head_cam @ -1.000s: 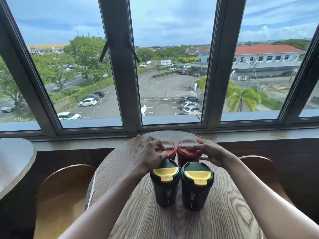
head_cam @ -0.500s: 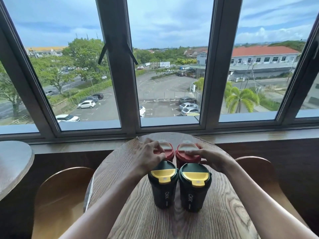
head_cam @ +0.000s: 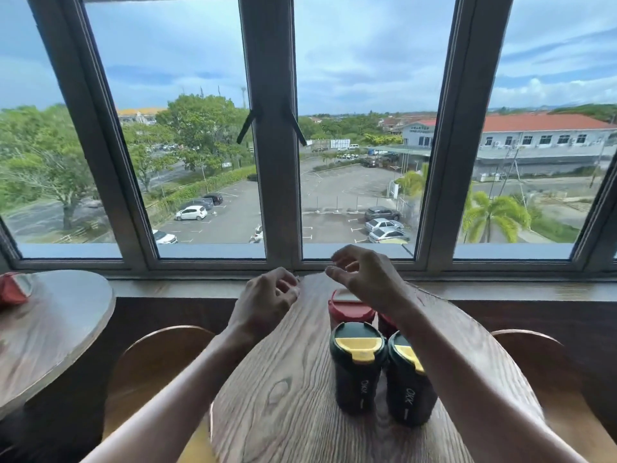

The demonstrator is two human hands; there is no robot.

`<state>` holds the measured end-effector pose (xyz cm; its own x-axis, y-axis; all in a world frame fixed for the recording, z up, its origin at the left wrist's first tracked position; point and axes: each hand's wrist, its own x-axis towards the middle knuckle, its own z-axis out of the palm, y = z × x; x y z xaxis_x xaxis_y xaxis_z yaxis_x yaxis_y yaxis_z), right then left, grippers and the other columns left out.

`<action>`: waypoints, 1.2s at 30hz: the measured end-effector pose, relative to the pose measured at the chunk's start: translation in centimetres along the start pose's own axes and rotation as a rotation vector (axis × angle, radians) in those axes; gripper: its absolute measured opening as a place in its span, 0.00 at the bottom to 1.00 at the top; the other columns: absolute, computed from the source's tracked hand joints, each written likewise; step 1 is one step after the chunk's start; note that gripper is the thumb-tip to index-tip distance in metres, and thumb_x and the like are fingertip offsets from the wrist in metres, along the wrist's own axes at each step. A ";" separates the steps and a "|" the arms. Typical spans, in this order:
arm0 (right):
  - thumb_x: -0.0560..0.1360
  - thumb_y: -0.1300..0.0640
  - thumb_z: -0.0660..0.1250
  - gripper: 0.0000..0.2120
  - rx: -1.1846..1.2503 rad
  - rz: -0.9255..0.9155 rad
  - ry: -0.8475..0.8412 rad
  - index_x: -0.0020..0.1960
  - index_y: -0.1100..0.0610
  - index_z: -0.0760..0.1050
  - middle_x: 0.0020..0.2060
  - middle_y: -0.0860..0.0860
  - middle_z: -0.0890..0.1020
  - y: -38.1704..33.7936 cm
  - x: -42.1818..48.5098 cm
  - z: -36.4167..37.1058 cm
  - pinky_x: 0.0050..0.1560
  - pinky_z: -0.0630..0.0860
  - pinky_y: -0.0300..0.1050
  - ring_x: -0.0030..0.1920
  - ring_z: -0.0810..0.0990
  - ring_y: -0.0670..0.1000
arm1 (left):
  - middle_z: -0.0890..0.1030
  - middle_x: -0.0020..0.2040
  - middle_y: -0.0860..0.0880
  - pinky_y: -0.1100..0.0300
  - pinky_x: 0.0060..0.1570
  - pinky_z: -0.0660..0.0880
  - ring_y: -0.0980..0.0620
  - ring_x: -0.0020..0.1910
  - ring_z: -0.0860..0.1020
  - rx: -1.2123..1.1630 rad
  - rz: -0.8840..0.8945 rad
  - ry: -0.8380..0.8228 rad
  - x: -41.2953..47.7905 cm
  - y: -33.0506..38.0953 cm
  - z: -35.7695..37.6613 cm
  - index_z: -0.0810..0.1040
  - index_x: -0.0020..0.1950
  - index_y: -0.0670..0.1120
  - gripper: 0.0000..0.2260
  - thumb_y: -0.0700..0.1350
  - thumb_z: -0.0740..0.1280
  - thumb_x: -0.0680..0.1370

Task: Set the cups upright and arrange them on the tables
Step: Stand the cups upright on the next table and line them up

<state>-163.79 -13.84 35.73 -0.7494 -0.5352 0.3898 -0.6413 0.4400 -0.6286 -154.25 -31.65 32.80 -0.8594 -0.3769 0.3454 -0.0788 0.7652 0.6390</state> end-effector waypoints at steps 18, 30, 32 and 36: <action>0.73 0.52 0.71 0.08 0.327 -0.262 -0.449 0.50 0.53 0.83 0.44 0.49 0.86 -26.5 0.0 29.3 0.46 0.79 0.42 0.42 0.83 0.46 | 0.84 0.38 0.55 0.59 0.44 0.79 0.53 0.40 0.83 0.203 -0.442 0.407 -14.8 -20.2 -25.4 0.82 0.43 0.53 0.03 0.49 0.69 0.72; 0.74 0.58 0.71 0.07 0.468 -0.351 -0.468 0.52 0.55 0.83 0.44 0.49 0.85 -40.3 3.9 47.2 0.47 0.77 0.42 0.43 0.83 0.47 | 0.83 0.41 0.55 0.57 0.44 0.80 0.55 0.41 0.82 0.245 -0.622 0.553 -18.9 -36.1 -38.3 0.82 0.46 0.50 0.03 0.45 0.69 0.75; 0.74 0.58 0.71 0.07 0.473 -0.346 -0.438 0.51 0.57 0.83 0.41 0.47 0.84 -41.9 5.6 50.2 0.46 0.73 0.39 0.42 0.81 0.46 | 0.83 0.41 0.54 0.57 0.45 0.80 0.54 0.42 0.82 0.243 -0.635 0.527 -17.7 -39.3 -40.2 0.82 0.46 0.50 0.03 0.45 0.68 0.75; 0.73 0.56 0.71 0.08 0.454 -0.308 -0.380 0.51 0.54 0.83 0.45 0.47 0.85 -44.8 9.4 55.2 0.48 0.77 0.38 0.43 0.83 0.45 | 0.85 0.45 0.51 0.58 0.46 0.80 0.51 0.45 0.83 0.240 -0.662 0.461 -14.6 -45.0 -44.0 0.82 0.47 0.50 0.04 0.45 0.68 0.75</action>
<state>-133.04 -78.37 30.44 -0.3796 -0.8412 0.3850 -0.6213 -0.0765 -0.7798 -115.88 -83.56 29.27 -0.3093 -0.9227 0.2300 -0.6446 0.3813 0.6627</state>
